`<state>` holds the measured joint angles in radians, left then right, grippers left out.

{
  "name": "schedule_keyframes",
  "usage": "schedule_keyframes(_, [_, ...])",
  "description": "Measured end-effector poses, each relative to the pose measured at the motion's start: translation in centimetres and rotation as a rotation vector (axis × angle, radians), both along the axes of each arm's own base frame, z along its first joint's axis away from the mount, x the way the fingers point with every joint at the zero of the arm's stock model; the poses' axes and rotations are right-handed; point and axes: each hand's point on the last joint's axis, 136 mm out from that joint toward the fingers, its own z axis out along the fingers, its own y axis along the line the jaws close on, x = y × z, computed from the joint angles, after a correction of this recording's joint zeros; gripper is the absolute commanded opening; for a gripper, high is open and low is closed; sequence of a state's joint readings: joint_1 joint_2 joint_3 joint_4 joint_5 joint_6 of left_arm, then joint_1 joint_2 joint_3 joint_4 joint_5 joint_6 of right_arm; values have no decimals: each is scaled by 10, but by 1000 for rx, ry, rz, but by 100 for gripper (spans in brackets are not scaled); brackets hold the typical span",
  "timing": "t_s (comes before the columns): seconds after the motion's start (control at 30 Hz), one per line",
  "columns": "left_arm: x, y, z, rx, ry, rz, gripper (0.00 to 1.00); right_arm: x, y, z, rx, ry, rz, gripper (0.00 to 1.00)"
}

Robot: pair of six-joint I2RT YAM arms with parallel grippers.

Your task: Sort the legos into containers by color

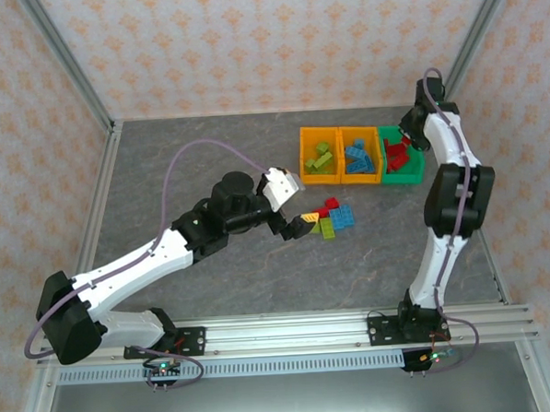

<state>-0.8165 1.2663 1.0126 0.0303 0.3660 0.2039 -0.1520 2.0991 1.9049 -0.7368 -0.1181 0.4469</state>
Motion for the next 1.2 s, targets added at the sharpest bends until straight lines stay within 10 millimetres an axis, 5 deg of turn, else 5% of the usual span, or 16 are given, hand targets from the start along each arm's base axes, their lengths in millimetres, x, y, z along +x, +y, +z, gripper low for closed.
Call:
schedule_keyframes(0.1, [7,8,-8,11,46,77,100,16,-3,-4,-7,23,11,56])
schedule_keyframes(0.2, [14,17,-16,15,99,158,100,8,-1,-1,-2,48,13,58])
schedule_keyframes(0.4, [17,33,-25,59,182,258,100,-58,19,7,27,98,35,60])
schedule_keyframes(0.57, [-7,60,10,134,101,220,100,-140,82,16,32,96,168,66])
schedule_keyframes(0.73, [-38,90,51,174,-130,136,100,-187,163,1,64,121,406,71])
schedule_keyframes(0.87, [-47,91,20,263,-214,50,100,-198,198,-22,25,194,524,73])
schedule_keyframes(1.03, [-47,82,-44,416,-164,-44,100,-206,196,-59,-24,293,531,70])
schedule_keyframes(1.2, [-49,82,-50,437,-183,-70,100,-206,194,-77,-31,328,526,68])
